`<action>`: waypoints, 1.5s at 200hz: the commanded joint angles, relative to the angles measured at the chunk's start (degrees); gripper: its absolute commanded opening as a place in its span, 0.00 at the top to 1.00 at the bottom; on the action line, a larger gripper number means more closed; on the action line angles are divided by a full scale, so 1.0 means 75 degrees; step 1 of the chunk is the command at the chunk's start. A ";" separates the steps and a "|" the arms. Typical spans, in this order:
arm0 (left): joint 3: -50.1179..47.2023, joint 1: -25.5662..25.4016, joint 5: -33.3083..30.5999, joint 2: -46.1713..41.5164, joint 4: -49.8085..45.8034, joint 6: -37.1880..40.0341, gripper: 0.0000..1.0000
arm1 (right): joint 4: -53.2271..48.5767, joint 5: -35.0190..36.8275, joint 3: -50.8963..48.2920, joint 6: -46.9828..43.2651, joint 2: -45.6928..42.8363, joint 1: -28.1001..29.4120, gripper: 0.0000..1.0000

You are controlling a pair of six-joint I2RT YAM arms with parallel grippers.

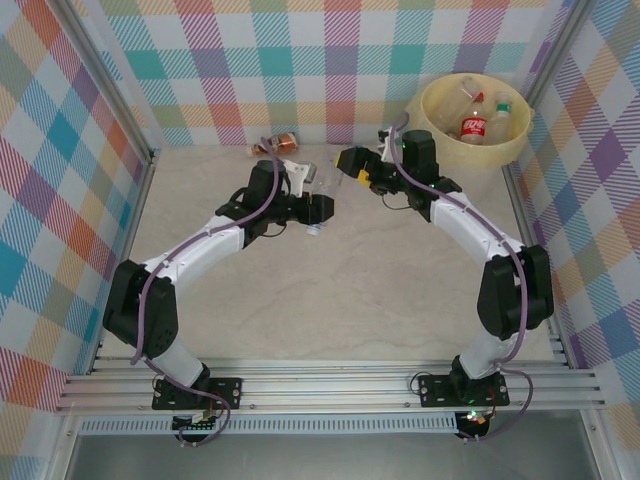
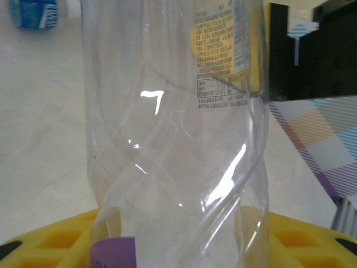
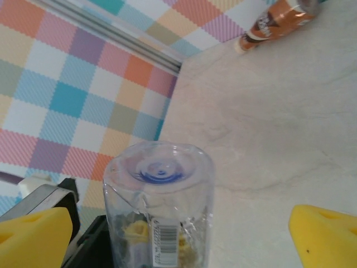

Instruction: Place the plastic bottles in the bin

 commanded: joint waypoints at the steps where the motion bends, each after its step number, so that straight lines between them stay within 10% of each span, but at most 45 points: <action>1: 0.0066 -0.0125 0.0814 -0.0147 0.0433 0.0111 0.45 | 0.0897 -0.0520 -0.0317 0.0234 -0.0234 -0.0030 0.00; 62: 0.0163 -0.0194 0.1453 -0.0062 0.0729 -0.0075 0.45 | 0.0840 -0.0705 -0.0207 0.0469 -0.0043 -0.0031 0.06; 159: 0.0677 -0.0219 0.1110 0.0471 0.0197 -0.0154 0.43 | 0.0536 -0.1134 -0.0070 0.0033 -0.0084 -0.0014 0.49; 242: 0.0263 -0.0207 0.1155 -0.0143 0.0828 -0.0442 0.00 | -0.0727 0.0306 0.0419 -0.0780 -0.0503 -0.0298 0.54; 300: -0.0943 -0.0196 -0.1684 -0.1764 0.1019 -0.0510 0.00 | -0.1281 0.1855 0.1675 -0.1498 -0.0740 -0.1342 0.55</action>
